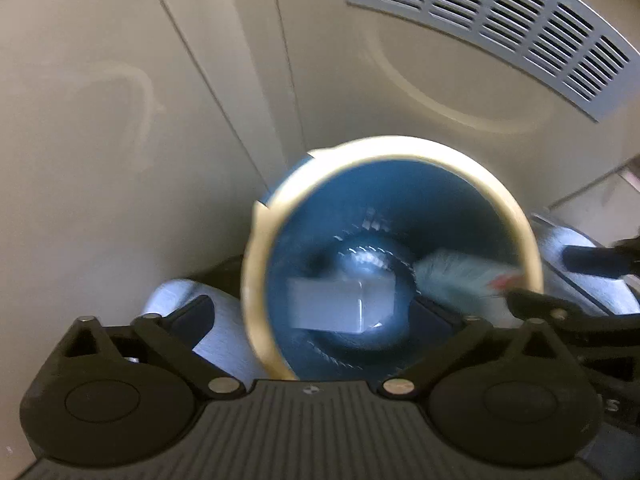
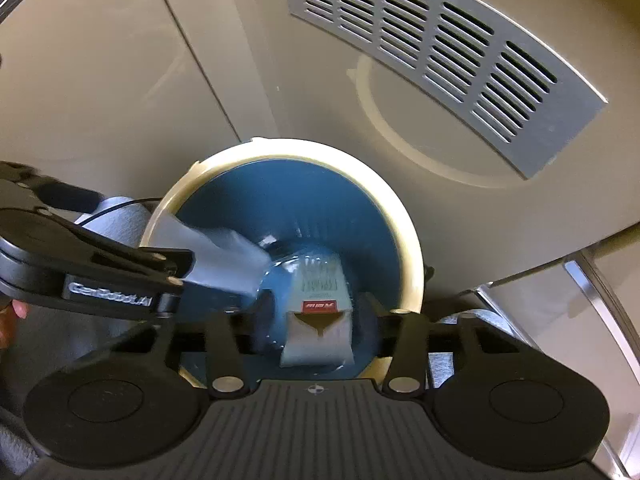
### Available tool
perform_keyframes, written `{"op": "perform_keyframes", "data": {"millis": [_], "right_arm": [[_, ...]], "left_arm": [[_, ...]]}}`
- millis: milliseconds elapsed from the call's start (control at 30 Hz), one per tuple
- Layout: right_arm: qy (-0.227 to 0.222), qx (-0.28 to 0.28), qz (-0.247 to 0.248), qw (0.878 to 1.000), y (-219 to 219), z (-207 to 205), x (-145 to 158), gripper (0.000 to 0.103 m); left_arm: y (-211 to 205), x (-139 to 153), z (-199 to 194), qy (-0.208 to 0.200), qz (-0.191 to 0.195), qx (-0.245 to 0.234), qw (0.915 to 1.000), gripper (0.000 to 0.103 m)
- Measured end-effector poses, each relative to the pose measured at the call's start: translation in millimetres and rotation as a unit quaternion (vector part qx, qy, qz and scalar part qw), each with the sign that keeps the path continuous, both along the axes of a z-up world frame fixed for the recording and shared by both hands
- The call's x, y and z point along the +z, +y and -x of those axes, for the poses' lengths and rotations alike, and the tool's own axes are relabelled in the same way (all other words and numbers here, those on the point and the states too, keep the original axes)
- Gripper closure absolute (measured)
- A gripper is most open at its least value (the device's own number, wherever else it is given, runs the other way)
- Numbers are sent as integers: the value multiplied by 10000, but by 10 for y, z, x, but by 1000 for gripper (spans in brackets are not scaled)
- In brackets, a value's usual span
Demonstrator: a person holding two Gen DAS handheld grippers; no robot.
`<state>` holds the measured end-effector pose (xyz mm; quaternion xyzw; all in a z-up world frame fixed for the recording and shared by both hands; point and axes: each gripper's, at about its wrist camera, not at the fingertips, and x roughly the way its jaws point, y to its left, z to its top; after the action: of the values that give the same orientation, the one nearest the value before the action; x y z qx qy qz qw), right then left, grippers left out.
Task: Collect trash
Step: 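Open both grippers to drop the box and carton into the bin, then raise both grippers back toward the remaining trash on the mat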
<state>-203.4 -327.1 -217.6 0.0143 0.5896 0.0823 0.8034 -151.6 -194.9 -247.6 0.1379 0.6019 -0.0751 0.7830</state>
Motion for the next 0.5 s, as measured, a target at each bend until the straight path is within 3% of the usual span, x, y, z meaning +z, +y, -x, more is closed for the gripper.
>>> {"op": "perform_keyframes", "data": {"millis": [167, 300, 500], "right_arm": [[-321, 186, 74, 9993, -18, 89, 161, 27], [-900, 354, 168, 9952, 4, 276, 519, 22], [-1896, 494, 144, 9805, -24, 600, 1153, 14]], "left_arm": [[67, 168, 11, -200, 107, -29, 9997, 0], [110, 522, 158, -818, 66, -45, 9966, 0], [274, 1146, 484, -1677, 383, 18, 9851, 0]]}}
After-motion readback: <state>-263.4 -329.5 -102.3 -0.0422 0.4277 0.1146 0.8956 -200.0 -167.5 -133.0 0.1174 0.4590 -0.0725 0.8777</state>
